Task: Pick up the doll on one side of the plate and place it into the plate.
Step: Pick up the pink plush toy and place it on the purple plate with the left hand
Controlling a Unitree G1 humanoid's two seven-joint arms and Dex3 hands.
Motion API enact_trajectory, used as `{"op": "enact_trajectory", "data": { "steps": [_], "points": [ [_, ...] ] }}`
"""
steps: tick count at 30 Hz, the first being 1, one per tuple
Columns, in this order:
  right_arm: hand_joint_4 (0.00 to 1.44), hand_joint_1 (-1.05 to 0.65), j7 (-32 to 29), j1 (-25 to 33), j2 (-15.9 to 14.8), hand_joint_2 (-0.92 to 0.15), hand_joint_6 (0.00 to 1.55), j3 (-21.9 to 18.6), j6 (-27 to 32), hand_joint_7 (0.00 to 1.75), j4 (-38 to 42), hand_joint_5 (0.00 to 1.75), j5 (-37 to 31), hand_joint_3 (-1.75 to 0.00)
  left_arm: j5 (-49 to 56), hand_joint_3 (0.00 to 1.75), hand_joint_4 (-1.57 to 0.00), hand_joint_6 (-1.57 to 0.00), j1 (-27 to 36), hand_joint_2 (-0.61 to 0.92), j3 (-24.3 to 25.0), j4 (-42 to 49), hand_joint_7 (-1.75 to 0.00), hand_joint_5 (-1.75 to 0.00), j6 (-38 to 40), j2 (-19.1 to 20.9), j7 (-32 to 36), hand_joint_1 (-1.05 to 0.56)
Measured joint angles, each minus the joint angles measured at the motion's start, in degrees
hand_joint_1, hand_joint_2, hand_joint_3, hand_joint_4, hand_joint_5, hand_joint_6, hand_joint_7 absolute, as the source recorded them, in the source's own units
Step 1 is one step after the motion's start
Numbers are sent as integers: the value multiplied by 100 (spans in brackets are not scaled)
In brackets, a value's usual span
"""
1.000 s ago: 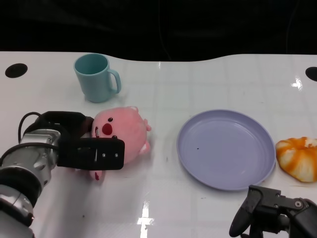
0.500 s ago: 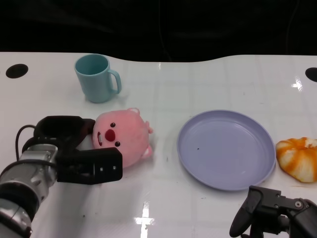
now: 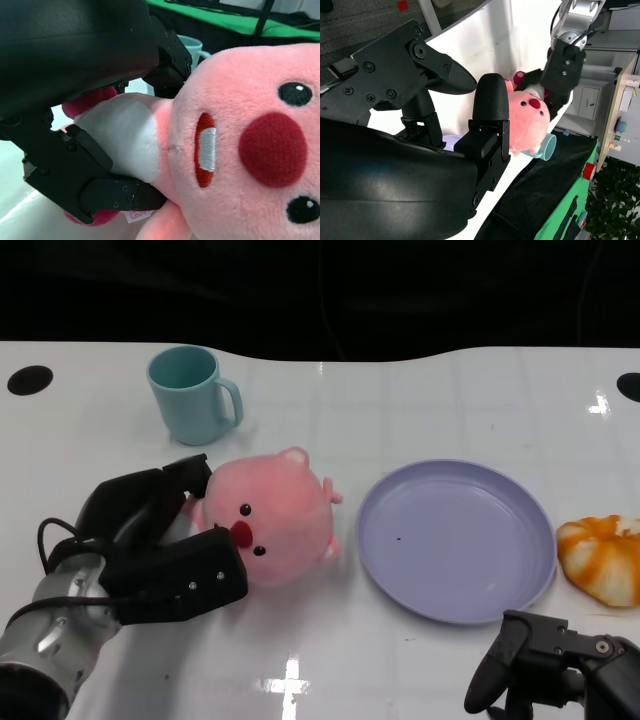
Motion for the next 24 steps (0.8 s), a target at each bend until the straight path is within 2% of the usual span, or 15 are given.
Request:
{"op": "enact_trajectory", "data": {
  "steps": [5,9,15,24],
  "points": [
    [67,-19,1,-15,0,-52,60,9,-5,140,19,173,-4,-111,-165,117,-95,-74,270,48,254,-980,-175,-175,495,26,-429,-13],
    [66,-19,2,-18,1,-52,60,29,-6,140,29,173,-3,-112,-242,128,-96,-76,373,42,353,-1478,-175,-175,696,20,-741,-13],
    [66,-20,-3,-31,2,-52,61,61,-9,140,50,173,-16,-112,-172,126,-96,-75,354,44,336,-2024,-175,-175,992,-67,-1038,-16],
    [66,-19,-41,-88,18,-51,60,173,-8,140,61,172,-68,-114,-106,132,-97,-77,-271,40,95,-2078,-175,-175,1141,-555,-1265,-18]
  ]
}}
